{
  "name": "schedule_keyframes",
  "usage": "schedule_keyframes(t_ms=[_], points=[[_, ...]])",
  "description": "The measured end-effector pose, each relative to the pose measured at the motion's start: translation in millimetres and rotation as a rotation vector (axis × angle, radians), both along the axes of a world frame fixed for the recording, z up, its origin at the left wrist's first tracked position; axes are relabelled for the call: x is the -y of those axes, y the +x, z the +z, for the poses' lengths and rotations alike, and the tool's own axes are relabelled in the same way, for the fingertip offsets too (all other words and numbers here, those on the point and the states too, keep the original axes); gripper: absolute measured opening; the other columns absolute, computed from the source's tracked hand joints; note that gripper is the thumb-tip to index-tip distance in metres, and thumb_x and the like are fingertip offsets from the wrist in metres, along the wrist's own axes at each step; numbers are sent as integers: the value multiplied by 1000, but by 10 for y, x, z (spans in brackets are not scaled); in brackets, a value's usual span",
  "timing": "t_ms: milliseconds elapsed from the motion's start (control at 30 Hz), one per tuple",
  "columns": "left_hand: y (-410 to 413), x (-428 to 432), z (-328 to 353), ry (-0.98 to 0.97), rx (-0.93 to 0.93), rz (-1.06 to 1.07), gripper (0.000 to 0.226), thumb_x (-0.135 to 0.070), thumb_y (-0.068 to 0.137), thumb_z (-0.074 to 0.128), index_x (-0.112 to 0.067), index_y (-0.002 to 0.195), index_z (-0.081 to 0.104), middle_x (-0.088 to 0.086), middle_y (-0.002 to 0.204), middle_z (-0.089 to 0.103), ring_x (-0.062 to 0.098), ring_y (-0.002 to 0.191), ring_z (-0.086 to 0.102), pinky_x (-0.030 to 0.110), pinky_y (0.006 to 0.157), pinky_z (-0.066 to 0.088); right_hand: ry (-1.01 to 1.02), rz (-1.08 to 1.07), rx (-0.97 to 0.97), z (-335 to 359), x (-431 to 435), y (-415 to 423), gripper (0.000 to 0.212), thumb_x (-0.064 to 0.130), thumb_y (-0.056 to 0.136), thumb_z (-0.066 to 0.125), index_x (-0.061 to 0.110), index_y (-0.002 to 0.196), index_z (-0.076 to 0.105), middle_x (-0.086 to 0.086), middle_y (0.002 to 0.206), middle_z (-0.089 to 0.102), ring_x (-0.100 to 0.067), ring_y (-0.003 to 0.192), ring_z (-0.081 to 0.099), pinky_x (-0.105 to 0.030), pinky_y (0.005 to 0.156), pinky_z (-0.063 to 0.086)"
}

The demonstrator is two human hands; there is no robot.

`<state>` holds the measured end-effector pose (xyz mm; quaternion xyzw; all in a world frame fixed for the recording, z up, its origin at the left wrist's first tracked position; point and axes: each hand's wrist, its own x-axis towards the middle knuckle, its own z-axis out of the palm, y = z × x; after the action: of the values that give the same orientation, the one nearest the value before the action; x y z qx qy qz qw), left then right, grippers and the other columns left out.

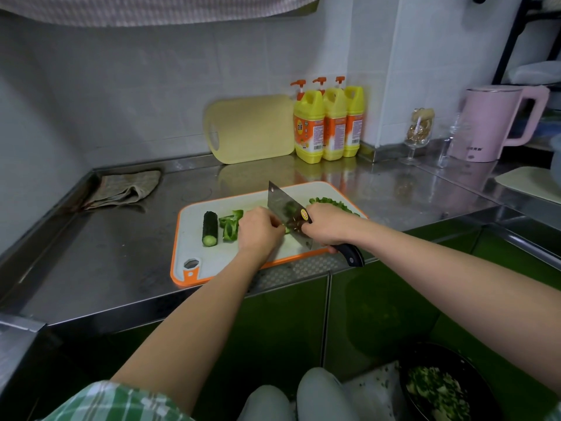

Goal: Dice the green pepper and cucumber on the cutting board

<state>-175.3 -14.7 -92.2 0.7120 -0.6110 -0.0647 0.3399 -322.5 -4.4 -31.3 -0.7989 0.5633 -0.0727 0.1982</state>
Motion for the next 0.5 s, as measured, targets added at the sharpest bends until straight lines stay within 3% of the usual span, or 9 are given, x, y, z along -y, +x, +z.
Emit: schedule_keyframes(t_ms=[167, 300, 500], points=[[13, 6, 6, 11, -6, -11, 8, -22, 79, 71, -18, 78, 79, 4, 82, 74, 24, 81, 68, 29, 70, 52, -11, 10, -34, 1, 44, 67, 23, 7, 92, 40, 6, 70, 42, -16, 63, 53, -25, 38, 54, -23, 36, 39], [11, -3, 4, 1, -16, -5, 9, -20, 79, 71, -17, 76, 78, 4, 79, 74, 23, 78, 67, 25, 66, 45, 8, 0, -79, 21, 79, 163, 18, 5, 94, 39, 2, 77, 46, -18, 66, 55, -24, 39, 53, -21, 33, 38], [30, -43, 9, -13, -29, -7, 12, -19, 80, 71, -11, 73, 78, 4, 75, 73, 19, 75, 66, 24, 66, 43, -36, -72, 56, -108, 168, 177, 14, 10, 96, 39, 7, 83, 42, -13, 70, 53, -24, 42, 56, -22, 39, 39]])
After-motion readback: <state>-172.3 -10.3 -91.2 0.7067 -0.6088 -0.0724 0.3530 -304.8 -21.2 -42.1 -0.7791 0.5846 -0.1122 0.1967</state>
